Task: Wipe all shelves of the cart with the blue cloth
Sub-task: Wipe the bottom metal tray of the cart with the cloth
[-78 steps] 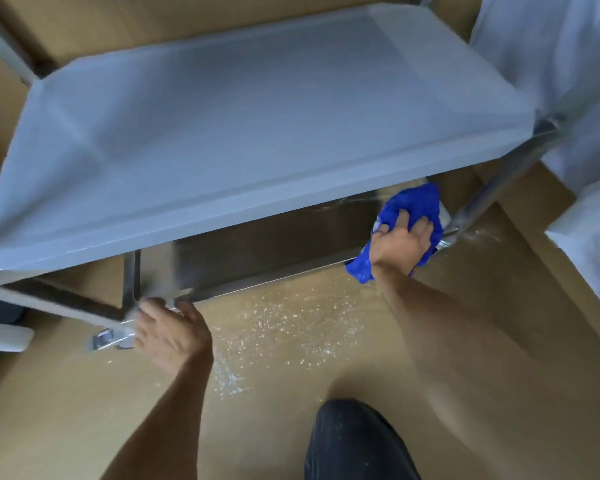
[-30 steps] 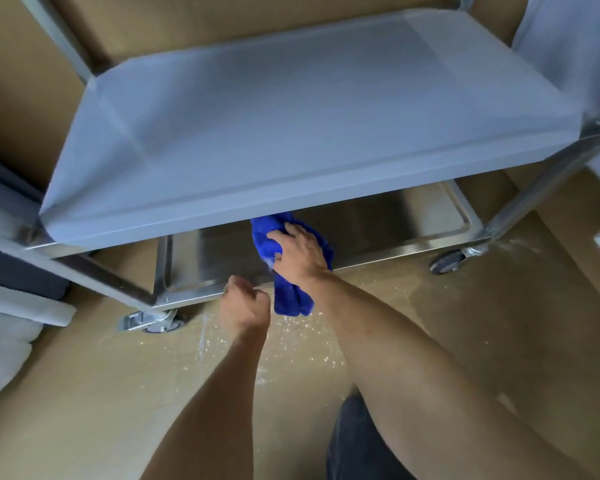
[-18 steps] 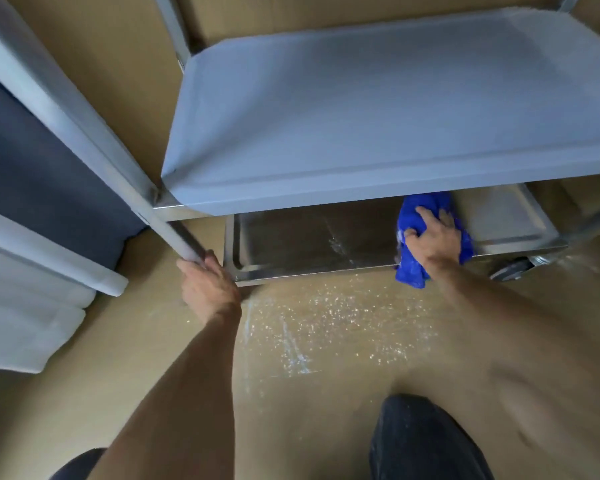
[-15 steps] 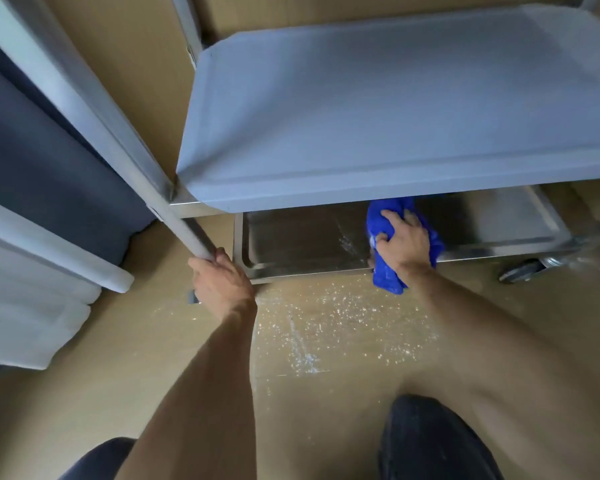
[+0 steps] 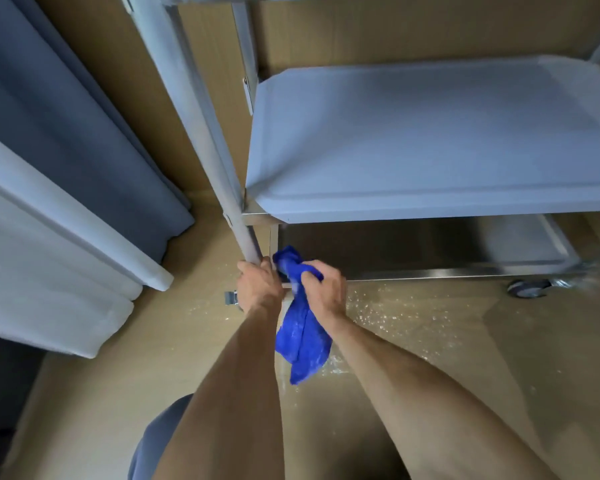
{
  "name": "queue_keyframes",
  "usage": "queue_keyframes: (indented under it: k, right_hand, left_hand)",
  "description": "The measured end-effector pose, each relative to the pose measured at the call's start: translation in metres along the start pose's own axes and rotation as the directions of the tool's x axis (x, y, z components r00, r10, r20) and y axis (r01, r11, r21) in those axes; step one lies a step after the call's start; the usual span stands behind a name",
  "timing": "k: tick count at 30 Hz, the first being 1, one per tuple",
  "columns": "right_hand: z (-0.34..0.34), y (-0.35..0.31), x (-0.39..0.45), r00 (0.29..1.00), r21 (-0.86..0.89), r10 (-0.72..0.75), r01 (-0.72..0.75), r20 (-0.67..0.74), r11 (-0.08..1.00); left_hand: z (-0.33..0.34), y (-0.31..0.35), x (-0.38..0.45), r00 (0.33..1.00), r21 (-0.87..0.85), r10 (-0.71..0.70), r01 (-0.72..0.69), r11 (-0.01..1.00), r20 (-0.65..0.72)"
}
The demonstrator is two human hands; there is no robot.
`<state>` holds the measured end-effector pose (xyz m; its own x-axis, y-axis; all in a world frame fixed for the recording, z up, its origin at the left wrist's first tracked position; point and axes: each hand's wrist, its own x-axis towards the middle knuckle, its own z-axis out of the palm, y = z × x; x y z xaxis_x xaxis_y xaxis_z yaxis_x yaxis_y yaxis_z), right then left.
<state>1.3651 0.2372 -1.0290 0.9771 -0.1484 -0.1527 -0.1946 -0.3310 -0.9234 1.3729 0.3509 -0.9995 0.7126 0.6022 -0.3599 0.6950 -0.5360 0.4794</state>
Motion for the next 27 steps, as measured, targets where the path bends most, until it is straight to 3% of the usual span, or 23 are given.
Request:
queue_keyframes:
  k: [2, 4, 7, 9, 12, 14, 16, 18, 20, 22, 25, 27]
  right_hand:
    - [-0.019, -0.014, 0.015, 0.937, 0.36, 0.343, -0.298, -0.065, 0.884]
    - [-0.036, -0.018, 0.023, 0.85, 0.529, 0.527, -0.441, -0.014, 0.725]
    - [-0.06, -0.026, 0.033, 0.768, 0.458, 0.637, -0.545, -0.063, 0.702]
    - [-0.076, -0.031, 0.042, 0.719, 0.331, 0.632, -0.544, -0.289, 0.771]
    - [-0.099, -0.041, 0.056, 0.66, 0.183, 0.433, -0.415, -0.614, 0.891]
    - [-0.108, -0.031, 0.067, 0.73, 0.001, 0.253, -0.327, -0.635, 0.945]
    - [-0.119, -0.013, 0.076, 0.845, -0.263, 0.076, -0.248, -0.529, 0.932]
    - [-0.127, 0.007, 0.08, 0.952, -0.568, -0.045, -0.142, -0.302, 0.811]
    - [-0.126, 0.029, 0.084, 0.984, -0.772, -0.127, -0.019, -0.128, 0.635]
    - [-0.119, 0.046, 0.087, 0.983, -0.797, -0.158, 0.019, -0.096, 0.604]
    - [-0.103, 0.056, 0.105, 0.987, -0.675, -0.123, 0.019, -0.107, 0.738]
    - [-0.086, 0.052, 0.122, 0.989, -0.691, -0.122, 0.033, -0.081, 0.722]
  left_hand:
    - [-0.008, 0.001, -0.007, 0.997, 0.01, -0.043, 0.043, 0.999, 0.066]
    - [-0.014, 0.003, -0.015, 0.996, -0.033, -0.073, 0.074, 0.997, 0.045]
    - [-0.022, 0.011, -0.018, 0.997, -0.126, -0.057, 0.05, 0.991, -0.052]
    - [-0.024, 0.016, -0.015, 0.995, -0.174, -0.079, 0.068, 0.982, -0.054]
    - [-0.019, 0.017, -0.015, 0.993, -0.242, -0.104, 0.088, 0.966, -0.054]
    - [-0.013, 0.016, -0.017, 0.993, -0.295, -0.095, 0.071, 0.953, -0.069]
    - [-0.009, 0.018, -0.016, 0.989, -0.274, -0.104, 0.071, 0.959, -0.107]
    - [-0.008, 0.017, -0.014, 0.984, -0.185, -0.094, 0.066, 0.981, -0.15]
    - [-0.01, 0.012, -0.009, 0.98, -0.139, -0.07, 0.045, 0.989, -0.185]
    - [-0.013, 0.005, 0.002, 0.974, -0.105, -0.053, 0.03, 0.994, -0.221]
    - [-0.013, 0.002, 0.023, 0.965, -0.064, -0.01, -0.007, 0.998, -0.262]
    - [-0.007, 0.002, 0.028, 0.953, -0.076, 0.015, -0.04, 0.996, -0.302]
